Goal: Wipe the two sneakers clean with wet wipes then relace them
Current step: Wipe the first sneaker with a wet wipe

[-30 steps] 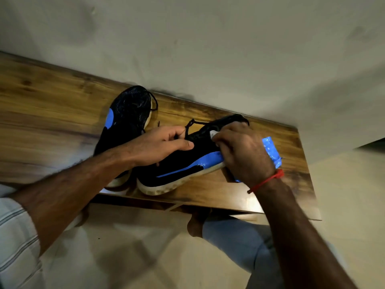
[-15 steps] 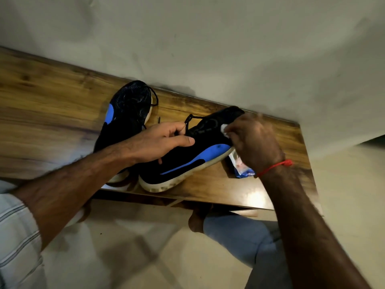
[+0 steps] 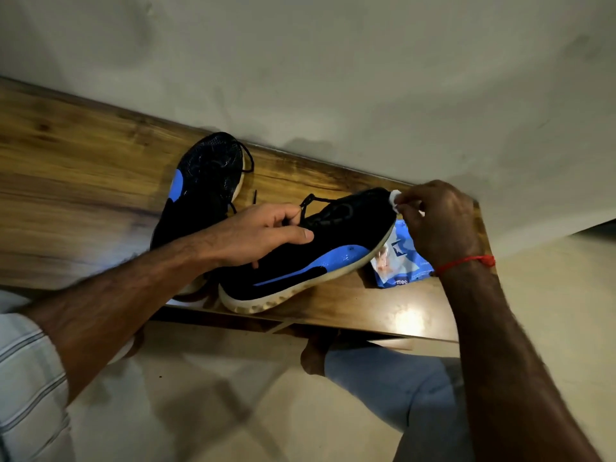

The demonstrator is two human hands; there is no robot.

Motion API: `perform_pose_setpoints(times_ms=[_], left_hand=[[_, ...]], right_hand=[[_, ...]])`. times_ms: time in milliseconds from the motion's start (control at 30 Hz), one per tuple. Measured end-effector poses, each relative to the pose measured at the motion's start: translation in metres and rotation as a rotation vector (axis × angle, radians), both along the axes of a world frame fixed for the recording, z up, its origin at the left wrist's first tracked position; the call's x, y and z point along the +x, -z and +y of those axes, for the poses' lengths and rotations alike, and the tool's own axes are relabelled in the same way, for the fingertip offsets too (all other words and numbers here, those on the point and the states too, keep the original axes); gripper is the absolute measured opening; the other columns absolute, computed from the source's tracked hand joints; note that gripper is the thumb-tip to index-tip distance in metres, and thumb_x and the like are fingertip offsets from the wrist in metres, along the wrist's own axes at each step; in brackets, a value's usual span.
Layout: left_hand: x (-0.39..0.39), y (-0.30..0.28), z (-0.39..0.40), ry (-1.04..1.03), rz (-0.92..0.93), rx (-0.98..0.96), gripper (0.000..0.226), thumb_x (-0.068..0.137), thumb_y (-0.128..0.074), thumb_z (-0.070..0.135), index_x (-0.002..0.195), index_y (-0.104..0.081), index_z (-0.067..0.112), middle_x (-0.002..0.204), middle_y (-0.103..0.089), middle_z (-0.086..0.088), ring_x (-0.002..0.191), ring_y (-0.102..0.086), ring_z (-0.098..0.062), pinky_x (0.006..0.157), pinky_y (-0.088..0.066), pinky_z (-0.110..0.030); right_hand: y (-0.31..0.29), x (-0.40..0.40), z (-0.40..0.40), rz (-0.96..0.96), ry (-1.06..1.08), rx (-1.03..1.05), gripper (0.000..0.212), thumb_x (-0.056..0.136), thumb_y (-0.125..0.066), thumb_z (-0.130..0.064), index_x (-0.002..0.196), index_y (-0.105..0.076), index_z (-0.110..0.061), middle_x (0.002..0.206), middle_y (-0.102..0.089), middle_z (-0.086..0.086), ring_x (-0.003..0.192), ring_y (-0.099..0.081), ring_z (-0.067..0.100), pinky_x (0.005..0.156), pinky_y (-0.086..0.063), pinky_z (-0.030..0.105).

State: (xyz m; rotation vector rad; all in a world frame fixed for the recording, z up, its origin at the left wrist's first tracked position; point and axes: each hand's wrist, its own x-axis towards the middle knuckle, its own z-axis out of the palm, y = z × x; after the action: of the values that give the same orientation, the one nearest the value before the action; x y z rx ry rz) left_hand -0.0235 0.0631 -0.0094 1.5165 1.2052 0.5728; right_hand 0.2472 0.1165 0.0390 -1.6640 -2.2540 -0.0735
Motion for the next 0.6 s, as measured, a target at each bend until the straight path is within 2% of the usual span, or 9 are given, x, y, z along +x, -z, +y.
perform_pose_setpoints(times_ms=[167,333,400,500,533,600], left_hand=[[-0.002,-0.002,0.000,-0.017,-0.027,-0.013,0.031,0.098,-0.060,0.040,0.078,-0.051,0.019,0.068,-0.050,0.007,0.062,-0.052,-0.009,0.052,-0.045,-0.024],[-0.003,-0.003,0.000,-0.037,-0.045,-0.022,0.031,0.098,-0.060,0.041,0.082,-0.052,0.015,0.073,-0.051,0.002,0.065,-0.053,-0.012,0.052,-0.044,-0.024],[-0.002,-0.004,0.000,-0.045,-0.054,-0.041,0.030,0.098,-0.060,0.041,0.083,-0.053,0.016,0.073,-0.053,0.003,0.065,-0.053,-0.011,0.051,-0.044,-0.024],[-0.002,-0.005,0.001,-0.096,-0.087,-0.082,0.031,0.098,-0.060,0.041,0.077,-0.050,0.021,0.068,-0.052,0.009,0.062,-0.053,-0.006,0.052,-0.042,-0.024],[-0.002,-0.006,0.001,-0.117,-0.100,-0.095,0.031,0.098,-0.061,0.041,0.076,-0.050,0.022,0.067,-0.051,0.009,0.061,-0.053,-0.005,0.052,-0.042,-0.025],[-0.002,-0.007,0.002,-0.153,-0.140,-0.128,0.030,0.098,-0.061,0.040,0.076,-0.051,0.022,0.066,-0.050,0.009,0.059,-0.052,-0.006,0.051,-0.040,-0.025]], right_hand=[[0.001,0.000,-0.006,0.091,-0.006,0.055,0.014,0.084,-0.070,-0.004,0.096,-0.075,-0.009,0.091,-0.071,0.012,0.078,-0.067,0.031,0.071,-0.028,0.013],[0.007,-0.006,-0.006,0.174,-0.038,0.032,0.012,0.085,-0.075,-0.021,0.089,-0.077,-0.009,0.090,-0.067,0.009,0.078,-0.064,0.022,0.075,-0.047,0.026],[0.011,-0.012,-0.007,0.176,-0.065,0.004,0.006,0.083,-0.074,-0.014,0.086,-0.076,-0.008,0.089,-0.065,0.011,0.078,-0.064,0.027,0.075,-0.045,0.028],[0.013,-0.026,-0.015,0.198,-0.133,-0.012,0.005,0.081,-0.071,-0.008,0.084,-0.075,-0.009,0.087,-0.067,0.008,0.080,-0.063,0.022,0.075,-0.037,0.016],[0.013,-0.035,-0.021,0.231,-0.199,-0.017,0.006,0.080,-0.071,-0.006,0.084,-0.075,-0.009,0.087,-0.068,0.007,0.081,-0.062,0.018,0.076,-0.038,0.015],[0.017,-0.058,-0.041,0.271,-0.361,-0.048,0.013,0.080,-0.070,0.002,0.088,-0.074,-0.008,0.088,-0.069,0.006,0.083,-0.063,0.017,0.078,-0.047,0.023]])
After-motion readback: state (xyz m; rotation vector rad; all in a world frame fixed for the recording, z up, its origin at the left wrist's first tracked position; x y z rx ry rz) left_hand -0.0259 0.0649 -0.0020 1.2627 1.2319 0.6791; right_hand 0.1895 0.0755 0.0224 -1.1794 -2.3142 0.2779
